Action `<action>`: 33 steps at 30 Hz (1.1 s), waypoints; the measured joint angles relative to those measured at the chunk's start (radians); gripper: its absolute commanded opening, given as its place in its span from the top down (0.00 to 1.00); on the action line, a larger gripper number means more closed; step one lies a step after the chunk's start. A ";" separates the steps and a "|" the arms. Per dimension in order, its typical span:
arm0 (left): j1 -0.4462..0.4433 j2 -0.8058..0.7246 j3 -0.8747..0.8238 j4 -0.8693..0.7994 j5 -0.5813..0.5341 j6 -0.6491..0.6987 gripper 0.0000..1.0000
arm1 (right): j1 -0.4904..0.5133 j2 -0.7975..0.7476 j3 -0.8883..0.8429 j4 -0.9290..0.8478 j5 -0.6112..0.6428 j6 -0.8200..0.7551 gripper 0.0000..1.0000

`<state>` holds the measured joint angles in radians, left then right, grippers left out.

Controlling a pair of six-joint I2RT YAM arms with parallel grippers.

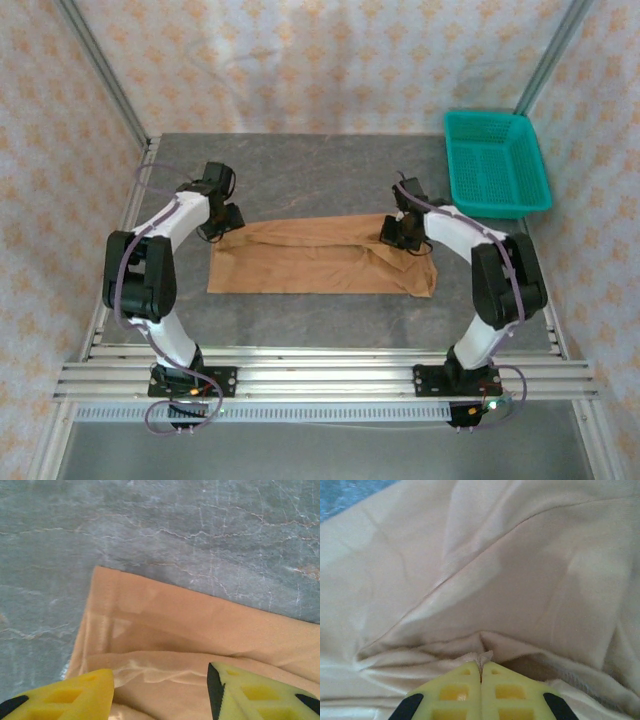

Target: Fold the inside-out t-shirt

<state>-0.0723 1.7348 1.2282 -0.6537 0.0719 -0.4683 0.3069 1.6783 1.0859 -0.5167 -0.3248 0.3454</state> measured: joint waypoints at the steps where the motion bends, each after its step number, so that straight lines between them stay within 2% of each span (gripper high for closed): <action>1: 0.001 -0.011 0.000 -0.008 -0.010 0.003 0.45 | 0.005 -0.026 -0.007 -0.007 0.000 0.000 1.00; 6: 0.016 -0.027 -0.001 -0.019 -0.022 0.007 0.47 | 0.046 -0.142 -0.050 -0.031 -0.009 0.001 0.98; 8: 0.021 -0.027 -0.007 -0.019 -0.022 0.006 0.47 | 0.079 -0.175 -0.084 -0.030 -0.016 0.006 0.93; 11: 0.022 -0.027 -0.020 -0.018 -0.021 0.006 0.47 | 0.149 -0.211 -0.167 -0.011 -0.021 0.039 0.75; 13: 0.022 -0.027 -0.021 -0.019 -0.020 0.005 0.47 | 0.205 -0.245 -0.248 0.012 -0.023 0.070 0.59; 15: 0.022 -0.027 -0.021 -0.019 -0.017 0.005 0.47 | 0.252 -0.295 -0.315 0.020 -0.021 0.105 0.52; 17: 0.022 -0.027 -0.021 -0.021 -0.016 0.005 0.47 | 0.275 -0.378 -0.369 0.023 -0.007 0.134 0.38; 19: 0.021 -0.029 -0.021 -0.020 -0.017 0.005 0.48 | 0.277 -0.465 -0.383 0.023 0.024 0.150 0.35; 22: 0.020 -0.036 -0.021 -0.027 -0.017 0.005 0.48 | 0.259 -0.537 -0.350 0.024 0.084 0.146 0.37; 24: 0.020 -0.048 -0.021 -0.031 -0.017 0.005 0.48 | 0.223 -0.497 -0.291 0.023 0.093 0.127 0.41; 26: 0.020 -0.068 -0.024 -0.031 -0.017 0.004 0.48 | 0.182 -0.385 -0.203 0.023 0.094 0.097 0.59; 28: 0.020 -0.086 -0.031 -0.032 -0.017 0.002 0.48 | 0.155 -0.253 -0.116 0.019 0.094 0.068 0.71; 33: 0.020 -0.101 -0.060 -0.032 -0.017 0.002 0.49 | 0.142 0.040 0.072 -0.059 0.097 0.018 0.69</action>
<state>-0.0525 1.6337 1.1683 -0.6853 0.0547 -0.4664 0.4488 1.7184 1.1584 -0.5755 -0.2279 0.3637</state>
